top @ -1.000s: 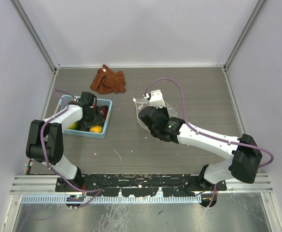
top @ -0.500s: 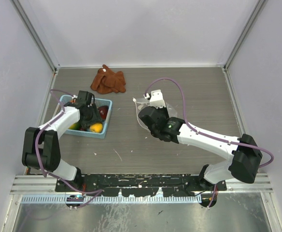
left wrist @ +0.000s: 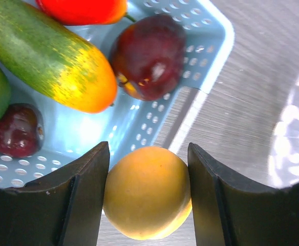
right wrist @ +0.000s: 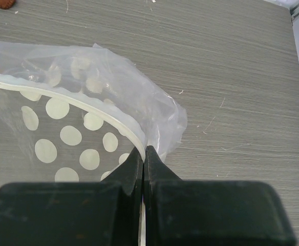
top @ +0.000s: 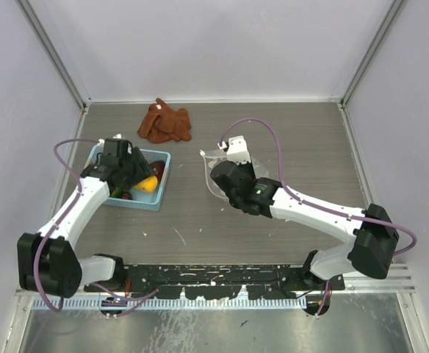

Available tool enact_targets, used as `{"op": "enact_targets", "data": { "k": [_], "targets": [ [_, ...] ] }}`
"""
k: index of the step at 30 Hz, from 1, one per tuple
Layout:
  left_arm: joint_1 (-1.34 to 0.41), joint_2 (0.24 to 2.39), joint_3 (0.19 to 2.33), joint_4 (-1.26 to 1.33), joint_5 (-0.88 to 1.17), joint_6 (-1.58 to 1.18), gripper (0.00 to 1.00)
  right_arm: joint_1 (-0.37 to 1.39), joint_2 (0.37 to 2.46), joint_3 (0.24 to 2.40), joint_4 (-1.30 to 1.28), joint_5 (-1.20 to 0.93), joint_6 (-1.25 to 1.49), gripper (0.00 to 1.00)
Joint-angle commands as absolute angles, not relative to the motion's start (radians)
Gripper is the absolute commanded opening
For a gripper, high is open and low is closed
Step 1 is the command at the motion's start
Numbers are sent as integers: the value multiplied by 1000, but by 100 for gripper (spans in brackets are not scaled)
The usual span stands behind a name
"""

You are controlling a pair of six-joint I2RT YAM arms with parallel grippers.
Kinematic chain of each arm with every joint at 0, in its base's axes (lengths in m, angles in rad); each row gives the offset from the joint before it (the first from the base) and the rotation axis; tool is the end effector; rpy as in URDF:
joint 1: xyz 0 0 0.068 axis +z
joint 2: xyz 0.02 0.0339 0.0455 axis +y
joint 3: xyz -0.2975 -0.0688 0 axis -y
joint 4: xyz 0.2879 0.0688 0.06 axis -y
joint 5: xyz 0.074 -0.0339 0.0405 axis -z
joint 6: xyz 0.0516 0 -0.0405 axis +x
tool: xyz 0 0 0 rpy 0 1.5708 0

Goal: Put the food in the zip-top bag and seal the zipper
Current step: Pick up the fake fruit from the bin, then place the fake fruit in the zipper food storage bag.

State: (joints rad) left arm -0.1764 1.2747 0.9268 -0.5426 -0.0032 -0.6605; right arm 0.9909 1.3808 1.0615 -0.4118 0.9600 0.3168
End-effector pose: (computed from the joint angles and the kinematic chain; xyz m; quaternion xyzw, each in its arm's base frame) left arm 0.2986 -0.0531 0.2587 -0.2265 0.9151 -0.1342 0.3055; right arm 0.2179 0.2555 0.3031 -0.0902 0.8266 -0.1148 0.5435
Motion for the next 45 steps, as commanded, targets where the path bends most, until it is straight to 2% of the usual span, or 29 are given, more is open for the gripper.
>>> {"op": "enact_targets", "data": {
  "k": [1,8,19,29,38,41,45],
  "targets": [
    [-183,1167,895,-432,94,-738,22,994,1369,1121,-360,952,344,1],
    [-264,1065,855,-323,149,-828,20,996,1396,1164,-393,924,396,1],
    [-445,943,834,-136,87,-866,19,997,1409,1199,-426,865,457,1],
    [-567,970,807,66,48,-865,19,999,1414,1215,-427,790,502,1],
    [-706,1039,777,223,-134,-794,19,999,1400,1218,-405,704,527,1],
    [-742,1052,758,248,-200,-764,22,999,1390,1218,-399,685,533,1],
    [-769,1062,731,263,-264,-743,32,999,1381,1216,-392,661,541,1]
  ]
}}
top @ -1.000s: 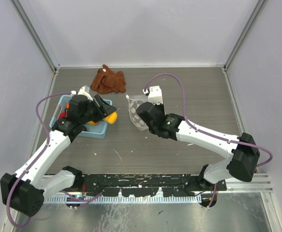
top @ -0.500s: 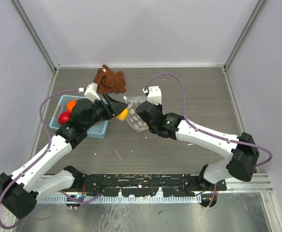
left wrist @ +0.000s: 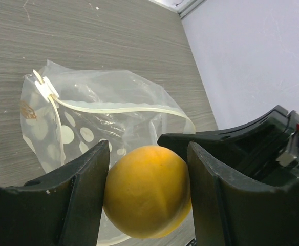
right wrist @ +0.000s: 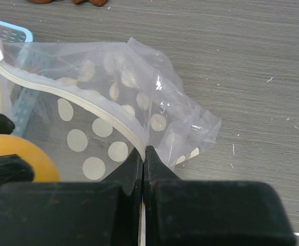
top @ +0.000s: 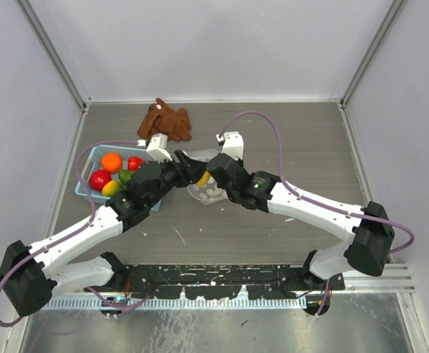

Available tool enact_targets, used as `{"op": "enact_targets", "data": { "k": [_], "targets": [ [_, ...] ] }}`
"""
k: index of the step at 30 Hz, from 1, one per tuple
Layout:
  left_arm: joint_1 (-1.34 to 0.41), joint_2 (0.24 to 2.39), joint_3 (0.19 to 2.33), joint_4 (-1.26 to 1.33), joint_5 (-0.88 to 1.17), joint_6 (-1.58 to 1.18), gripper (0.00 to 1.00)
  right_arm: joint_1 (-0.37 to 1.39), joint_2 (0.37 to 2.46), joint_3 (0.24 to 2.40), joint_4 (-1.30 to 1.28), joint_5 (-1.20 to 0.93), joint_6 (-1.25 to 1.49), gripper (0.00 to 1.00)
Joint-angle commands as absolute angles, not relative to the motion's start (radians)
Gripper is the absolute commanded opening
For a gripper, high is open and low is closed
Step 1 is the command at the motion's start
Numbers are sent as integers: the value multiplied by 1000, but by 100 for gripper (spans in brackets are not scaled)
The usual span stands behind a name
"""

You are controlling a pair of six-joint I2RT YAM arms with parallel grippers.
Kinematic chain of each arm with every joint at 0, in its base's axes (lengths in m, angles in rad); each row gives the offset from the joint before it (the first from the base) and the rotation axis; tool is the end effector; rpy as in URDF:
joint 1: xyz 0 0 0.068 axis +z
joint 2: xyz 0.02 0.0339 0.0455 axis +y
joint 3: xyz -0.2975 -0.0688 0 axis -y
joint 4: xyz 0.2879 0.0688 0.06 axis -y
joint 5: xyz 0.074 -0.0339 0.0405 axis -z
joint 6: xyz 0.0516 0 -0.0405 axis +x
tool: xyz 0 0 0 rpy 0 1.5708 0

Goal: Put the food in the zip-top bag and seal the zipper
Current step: Place the fake fruit in the zipper food storage bag.

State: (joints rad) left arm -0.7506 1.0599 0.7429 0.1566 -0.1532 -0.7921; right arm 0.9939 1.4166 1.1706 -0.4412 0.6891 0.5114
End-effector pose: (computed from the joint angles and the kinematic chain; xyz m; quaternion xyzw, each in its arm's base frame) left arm 0.2176 -0.1922 0.3203 -0.0653 0.7581 -0.4087 0.5040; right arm 0.2217 0.2806 0.3233 -0.0630 0.8607 0.0522 0.5025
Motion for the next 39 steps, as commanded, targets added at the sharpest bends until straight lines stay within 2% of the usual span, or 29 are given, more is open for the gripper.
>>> {"op": "enact_targets", "data": {
  "k": [1,13,22,28,39],
  "targets": [
    [-772,1066,728,265,-267,-741,34,999,1380,1215,-388,656,542,1],
    [-786,1073,713,265,-276,-739,61,998,1365,1200,-368,639,548,1],
    [-787,1059,721,235,-265,-739,74,999,1361,1195,-365,644,551,1],
    [-787,1026,752,168,-265,-723,77,998,1355,1190,-366,653,550,1],
    [-758,934,878,-161,-345,-640,83,995,1338,1172,-376,706,534,0]
  ]
}}
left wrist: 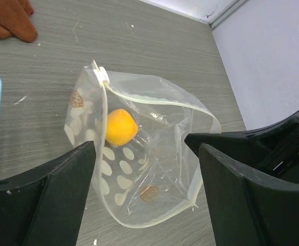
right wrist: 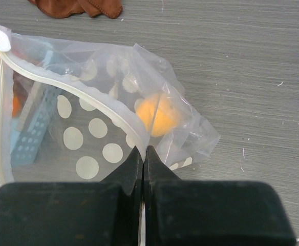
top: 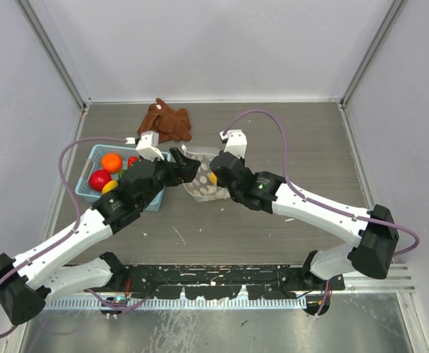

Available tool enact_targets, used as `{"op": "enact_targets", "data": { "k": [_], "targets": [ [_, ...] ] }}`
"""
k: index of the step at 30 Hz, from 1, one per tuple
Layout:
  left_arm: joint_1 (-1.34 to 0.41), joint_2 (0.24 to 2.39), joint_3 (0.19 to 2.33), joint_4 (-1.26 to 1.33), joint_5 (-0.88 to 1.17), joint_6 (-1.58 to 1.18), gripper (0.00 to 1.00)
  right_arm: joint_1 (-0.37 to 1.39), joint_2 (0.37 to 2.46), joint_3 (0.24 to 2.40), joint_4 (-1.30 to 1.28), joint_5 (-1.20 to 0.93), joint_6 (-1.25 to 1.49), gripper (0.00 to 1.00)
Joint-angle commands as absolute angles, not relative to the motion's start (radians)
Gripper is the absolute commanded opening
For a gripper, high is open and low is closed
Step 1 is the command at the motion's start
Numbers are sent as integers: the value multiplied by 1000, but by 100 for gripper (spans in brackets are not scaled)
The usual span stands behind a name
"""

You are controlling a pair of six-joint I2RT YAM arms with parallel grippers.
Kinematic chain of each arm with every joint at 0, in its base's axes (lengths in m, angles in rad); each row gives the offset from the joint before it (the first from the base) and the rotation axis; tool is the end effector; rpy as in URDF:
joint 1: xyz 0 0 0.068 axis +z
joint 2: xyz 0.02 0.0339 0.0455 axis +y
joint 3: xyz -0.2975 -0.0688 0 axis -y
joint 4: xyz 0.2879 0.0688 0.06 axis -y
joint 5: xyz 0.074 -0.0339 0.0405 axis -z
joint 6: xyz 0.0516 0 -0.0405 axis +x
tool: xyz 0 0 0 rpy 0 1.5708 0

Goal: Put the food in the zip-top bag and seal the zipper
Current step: Place the fake fruit in the zipper food storage bag, then pick up the fake fruit from the bin.

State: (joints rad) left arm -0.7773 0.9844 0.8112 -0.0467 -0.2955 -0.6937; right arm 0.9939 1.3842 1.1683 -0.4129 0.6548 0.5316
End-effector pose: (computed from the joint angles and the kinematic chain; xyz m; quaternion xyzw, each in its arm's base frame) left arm 0.2028 -0.1784 0.3439 -0.0597 0.7751 -0.3298 0.5357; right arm 0.2182 0.2777 0.3352 -0.0513 0.8548 0.0897 0.5086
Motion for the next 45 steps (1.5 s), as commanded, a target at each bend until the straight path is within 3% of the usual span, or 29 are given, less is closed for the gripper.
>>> {"op": "enact_targets", "data": {
  "k": [1,8,13,24,33,45],
  "targets": [
    [-749,925,883,-182,-347,-631,84,995,1337,1169,-379,712,534,0],
    [-625,907,950,-429,-350,-613,87,991,1319,1149,-394,751,526,0],
    [-516,926,977,-575,-357,-647,99,989,1313,1147,-402,766,519,0],
    [-293,1141,1079,-695,-240,-550,98,986,1312,1137,-388,764,503,0],
    [-224,1393,1204,-675,-152,-479,100,980,1306,1125,-372,763,491,0],
    [-173,1703,1350,-700,31,-422,75,971,1305,1114,-358,751,481,0]
  ]
}}
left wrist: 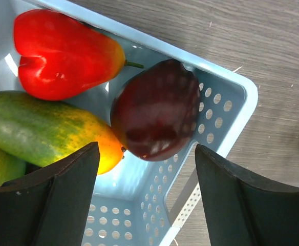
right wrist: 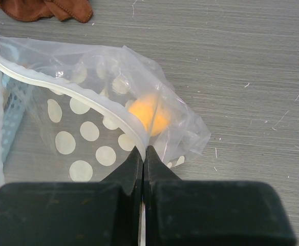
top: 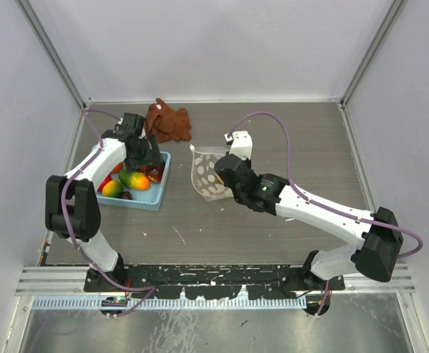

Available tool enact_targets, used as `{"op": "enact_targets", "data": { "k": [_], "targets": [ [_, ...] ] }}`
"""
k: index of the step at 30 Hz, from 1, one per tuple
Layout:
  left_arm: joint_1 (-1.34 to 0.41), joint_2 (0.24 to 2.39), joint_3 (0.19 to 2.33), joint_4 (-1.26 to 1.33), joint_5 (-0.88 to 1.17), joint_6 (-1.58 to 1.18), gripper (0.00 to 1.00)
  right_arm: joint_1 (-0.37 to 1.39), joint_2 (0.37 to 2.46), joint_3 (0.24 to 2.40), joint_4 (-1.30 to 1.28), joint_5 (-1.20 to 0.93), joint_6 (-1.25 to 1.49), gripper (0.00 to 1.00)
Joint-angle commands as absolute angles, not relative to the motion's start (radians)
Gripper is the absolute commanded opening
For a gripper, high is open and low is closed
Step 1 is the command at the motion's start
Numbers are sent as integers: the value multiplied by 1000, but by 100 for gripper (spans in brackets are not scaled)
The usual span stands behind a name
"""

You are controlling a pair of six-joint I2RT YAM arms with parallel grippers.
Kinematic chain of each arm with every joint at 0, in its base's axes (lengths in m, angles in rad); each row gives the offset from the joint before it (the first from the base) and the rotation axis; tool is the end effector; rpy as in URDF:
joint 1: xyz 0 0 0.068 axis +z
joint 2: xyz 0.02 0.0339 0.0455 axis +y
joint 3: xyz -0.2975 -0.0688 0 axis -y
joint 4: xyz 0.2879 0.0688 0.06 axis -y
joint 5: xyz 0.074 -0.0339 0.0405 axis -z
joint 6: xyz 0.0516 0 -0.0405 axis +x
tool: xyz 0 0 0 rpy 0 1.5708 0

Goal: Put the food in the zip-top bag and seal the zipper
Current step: Pick up the fake fruit from the bin.

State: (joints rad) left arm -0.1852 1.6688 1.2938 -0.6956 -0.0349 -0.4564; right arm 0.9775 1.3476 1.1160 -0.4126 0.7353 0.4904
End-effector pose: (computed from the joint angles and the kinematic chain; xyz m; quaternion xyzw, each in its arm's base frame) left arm 0.3927 -0.0717 0.2498 -0.1352 0.9593 -0.0620 0.2402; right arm 0.2176 0.2608 0.3285 -0.0454 0.8489 0.0406 0.5250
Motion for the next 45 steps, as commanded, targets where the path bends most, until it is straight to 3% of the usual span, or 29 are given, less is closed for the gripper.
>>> {"op": "enact_targets", "data": {
  "k": [1,6,12,21,24,29,38,45],
  "targets": [
    [-172,1721,1354,-700,37,-420,73,971,1306,1112,-356,750,482,0],
    [-172,1798,1364,-690,48,-421,72,969,1313,1112,-352,744,481,0],
    [-171,1862,1371,-682,43,-419,79,967,1312,1109,-350,744,481,0],
    [-171,1914,1368,-645,55,-422,79,968,1313,1106,-350,740,484,0],
    [-172,1925,1359,-639,69,-422,75,968,1313,1106,-348,738,485,0],
    [-171,1910,1340,-634,76,-420,59,968,1313,1107,-348,735,485,0],
    [-171,1729,1292,-613,53,-465,44,968,1301,1110,-351,732,490,0],
    [-172,1636,1259,-610,23,-482,42,968,1304,1117,-357,726,495,1]
  ]
}}
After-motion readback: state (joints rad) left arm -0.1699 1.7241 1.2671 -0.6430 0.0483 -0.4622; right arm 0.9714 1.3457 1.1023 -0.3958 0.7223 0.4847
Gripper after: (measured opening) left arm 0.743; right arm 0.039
